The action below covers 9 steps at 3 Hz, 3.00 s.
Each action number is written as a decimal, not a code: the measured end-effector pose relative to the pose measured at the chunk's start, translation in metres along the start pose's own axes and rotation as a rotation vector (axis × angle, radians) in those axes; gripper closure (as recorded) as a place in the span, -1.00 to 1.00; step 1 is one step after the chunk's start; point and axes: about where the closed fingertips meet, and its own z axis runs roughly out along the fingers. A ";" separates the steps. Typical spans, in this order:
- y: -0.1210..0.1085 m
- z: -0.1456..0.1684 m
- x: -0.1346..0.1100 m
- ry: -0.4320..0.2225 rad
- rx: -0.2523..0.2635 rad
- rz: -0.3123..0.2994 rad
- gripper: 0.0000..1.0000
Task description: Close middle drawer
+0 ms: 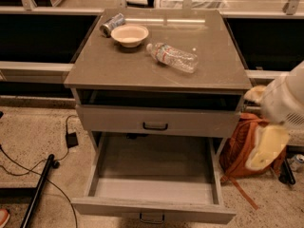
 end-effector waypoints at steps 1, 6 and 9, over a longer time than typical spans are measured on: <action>0.032 0.077 0.037 -0.075 -0.071 0.008 -1.00; 0.094 0.249 0.062 -0.329 -0.031 -0.219 -1.00; 0.130 0.295 0.063 -0.417 -0.185 -0.223 -1.00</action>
Offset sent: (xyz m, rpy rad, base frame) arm -0.0504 0.0475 -0.1032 0.1637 -0.1394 0.3623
